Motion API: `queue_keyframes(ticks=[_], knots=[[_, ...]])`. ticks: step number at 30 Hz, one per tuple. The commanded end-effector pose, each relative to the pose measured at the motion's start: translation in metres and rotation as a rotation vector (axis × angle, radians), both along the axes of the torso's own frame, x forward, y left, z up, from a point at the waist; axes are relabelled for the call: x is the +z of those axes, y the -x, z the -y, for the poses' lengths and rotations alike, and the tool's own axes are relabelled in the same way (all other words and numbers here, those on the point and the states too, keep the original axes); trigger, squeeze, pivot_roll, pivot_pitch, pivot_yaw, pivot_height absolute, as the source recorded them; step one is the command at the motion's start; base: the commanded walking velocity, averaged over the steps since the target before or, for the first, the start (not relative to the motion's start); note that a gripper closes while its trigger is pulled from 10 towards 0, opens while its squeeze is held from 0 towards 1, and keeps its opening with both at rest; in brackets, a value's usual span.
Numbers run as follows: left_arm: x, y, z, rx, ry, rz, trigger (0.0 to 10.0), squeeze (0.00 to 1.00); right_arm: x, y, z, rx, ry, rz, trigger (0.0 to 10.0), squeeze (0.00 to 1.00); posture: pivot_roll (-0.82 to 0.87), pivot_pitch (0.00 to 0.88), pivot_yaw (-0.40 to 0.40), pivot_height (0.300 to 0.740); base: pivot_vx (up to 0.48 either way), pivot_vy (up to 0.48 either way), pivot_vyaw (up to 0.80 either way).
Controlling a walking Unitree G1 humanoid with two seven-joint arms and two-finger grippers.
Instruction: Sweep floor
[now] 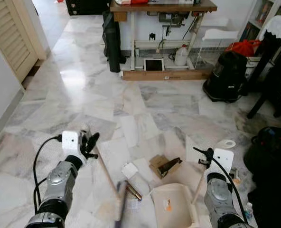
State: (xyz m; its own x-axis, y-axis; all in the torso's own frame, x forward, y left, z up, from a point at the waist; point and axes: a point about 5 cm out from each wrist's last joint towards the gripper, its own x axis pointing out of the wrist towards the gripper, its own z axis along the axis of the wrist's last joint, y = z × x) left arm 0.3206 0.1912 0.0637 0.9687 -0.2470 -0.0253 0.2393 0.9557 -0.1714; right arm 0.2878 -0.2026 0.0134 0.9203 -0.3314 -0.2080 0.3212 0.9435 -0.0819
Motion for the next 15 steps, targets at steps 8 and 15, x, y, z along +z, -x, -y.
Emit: queue_keyframes(ticks=[8, 15], knots=[[0.004, -0.010, 0.020, -0.029, 0.245, -0.010, 10.0, 0.00, -0.015, 0.008, -0.005, -0.006, -0.090, -0.087, 10.0, 0.00, -0.03, 0.088, -0.001, 0.740, 0.000, 0.000, 0.00], [0.013, -0.015, 0.014, -0.027, 0.278, 0.032, 10.0, 0.00, -0.016, 0.007, -0.007, 0.009, -0.116, -0.096, 10.0, 0.00, -0.02, 0.082, -0.007, 0.740, 0.000, 0.000, 0.00]])
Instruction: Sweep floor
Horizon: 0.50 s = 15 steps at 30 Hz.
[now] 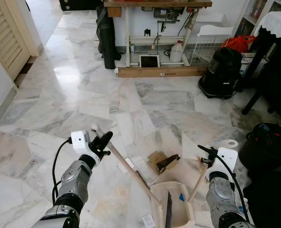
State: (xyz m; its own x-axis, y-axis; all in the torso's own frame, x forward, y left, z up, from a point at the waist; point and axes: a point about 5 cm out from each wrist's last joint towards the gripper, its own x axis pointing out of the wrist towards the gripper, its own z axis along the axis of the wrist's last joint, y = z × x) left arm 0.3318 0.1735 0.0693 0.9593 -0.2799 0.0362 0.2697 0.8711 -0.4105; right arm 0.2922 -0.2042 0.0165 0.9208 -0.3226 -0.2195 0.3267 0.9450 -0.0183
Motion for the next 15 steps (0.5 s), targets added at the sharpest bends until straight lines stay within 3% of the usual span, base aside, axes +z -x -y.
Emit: queue_keyframes(ticks=[1, 5, 10, 15], knots=[[0.018, -0.006, -0.010, 0.027, -0.003, 0.085, 10.0, 0.00, -0.019, 0.011, -0.010, 0.023, -0.055, -0.110, 10.0, 0.00, -0.02, 0.079, -0.009, 0.740, 0.000, 0.000, 0.00], [0.047, -0.008, -0.026, 0.058, -0.067, 0.225, 10.0, 0.00, -0.019, 0.010, -0.011, 0.028, -0.058, -0.114, 10.0, 0.00, 0.00, 0.075, -0.012, 0.740, 0.000, 0.000, 0.00], [0.086, 0.000, -0.052, 0.167, -0.239, 0.398, 10.0, 0.00, -0.020, 0.010, -0.013, 0.037, -0.061, -0.121, 10.0, 0.00, 0.01, 0.072, -0.016, 0.740, 0.000, 0.000, 0.00], [0.081, 0.002, -0.060, 0.220, -0.377, 0.388, 10.0, 0.00, -0.020, 0.011, -0.015, 0.044, -0.061, -0.126, 10.0, 0.00, 0.01, 0.071, -0.018, 0.740, 0.000, 0.000, 0.00]])
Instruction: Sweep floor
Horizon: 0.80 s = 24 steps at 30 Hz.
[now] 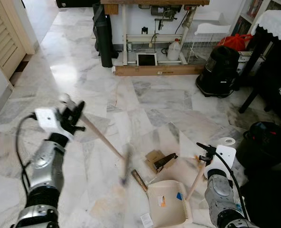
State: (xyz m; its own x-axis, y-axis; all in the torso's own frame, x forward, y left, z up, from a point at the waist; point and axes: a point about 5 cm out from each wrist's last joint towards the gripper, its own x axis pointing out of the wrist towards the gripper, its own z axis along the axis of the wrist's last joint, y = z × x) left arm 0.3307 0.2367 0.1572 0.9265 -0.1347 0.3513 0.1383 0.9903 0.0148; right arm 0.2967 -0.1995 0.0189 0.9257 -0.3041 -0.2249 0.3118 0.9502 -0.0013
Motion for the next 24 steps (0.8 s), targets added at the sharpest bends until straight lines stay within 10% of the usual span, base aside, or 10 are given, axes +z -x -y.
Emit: queue_keyframes(ticks=[1, 14, 24], knots=[[-0.011, 0.001, 0.002, 0.020, -0.023, -0.031, 10.0, 0.00, -0.023, 0.015, -0.011, 0.032, -0.043, -0.126, 10.0, 0.00, 0.00, 0.071, -0.019, 0.740, 0.000, 0.000, 0.00], [-0.062, -0.012, 0.034, 0.089, -0.137, -0.299, 10.0, 0.00, -0.024, 0.022, 0.003, 0.012, -0.011, -0.112, 10.0, 0.00, -0.10, 0.104, -0.009, 0.740, 0.000, 0.000, 0.00], [-0.065, -0.021, 0.067, 0.065, -0.178, -0.320, 10.0, 0.00, -0.032, 0.040, 0.018, -0.010, 0.019, -0.116, 10.0, 0.00, -0.16, 0.149, -0.015, 0.740, 0.000, 0.000, 0.00]])
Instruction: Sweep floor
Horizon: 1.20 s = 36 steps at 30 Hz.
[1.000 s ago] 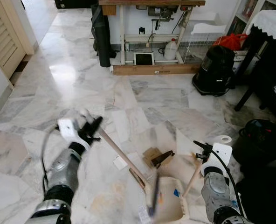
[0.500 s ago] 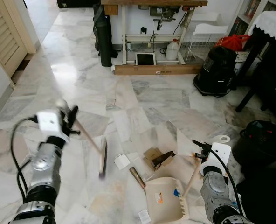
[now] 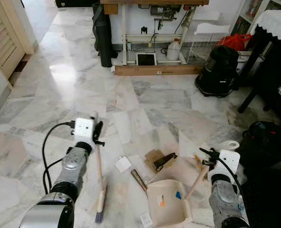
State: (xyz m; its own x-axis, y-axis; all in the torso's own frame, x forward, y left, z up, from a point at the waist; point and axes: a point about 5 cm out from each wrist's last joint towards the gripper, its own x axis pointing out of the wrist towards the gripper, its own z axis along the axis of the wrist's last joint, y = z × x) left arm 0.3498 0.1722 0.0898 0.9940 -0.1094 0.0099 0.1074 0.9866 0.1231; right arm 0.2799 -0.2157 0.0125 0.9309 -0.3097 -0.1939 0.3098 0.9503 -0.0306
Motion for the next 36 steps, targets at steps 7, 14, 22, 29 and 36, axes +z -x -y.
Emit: queue_keyframes(ticks=[7, 14, 22, 29, 36], knots=[[0.013, -0.008, 0.009, 0.040, -0.072, 0.069, 10.0, 0.00, -0.028, 0.028, 0.003, -0.010, -0.012, -0.136, 10.0, 0.00, -0.16, 0.169, -0.017, 0.740, 0.000, 0.000, 0.00], [0.022, -0.013, 0.011, 0.058, -0.075, 0.102, 10.0, 0.00, -0.029, 0.029, -0.002, 0.004, -0.017, -0.130, 10.0, 0.00, -0.16, 0.170, -0.010, 0.740, 0.000, 0.000, 0.00], [0.052, -0.023, 0.014, 0.127, -0.018, 0.237, 10.0, 0.00, -0.028, 0.030, -0.002, -0.007, -0.026, -0.111, 10.0, 0.00, -0.17, 0.165, 0.001, 0.740, 0.000, 0.000, 0.00], [0.083, -0.027, 0.022, 0.063, -0.015, 0.405, 10.0, 0.00, -0.027, 0.029, -0.003, -0.016, -0.034, -0.099, 10.0, 0.00, -0.16, 0.162, 0.008, 0.740, 0.000, 0.000, 0.00], [0.081, -0.028, 0.040, -0.097, 0.066, 0.366, 10.0, 0.00, -0.027, 0.028, -0.004, -0.013, -0.042, -0.093, 10.0, 0.00, -0.16, 0.160, 0.010, 0.740, 0.000, 0.000, 0.00]])
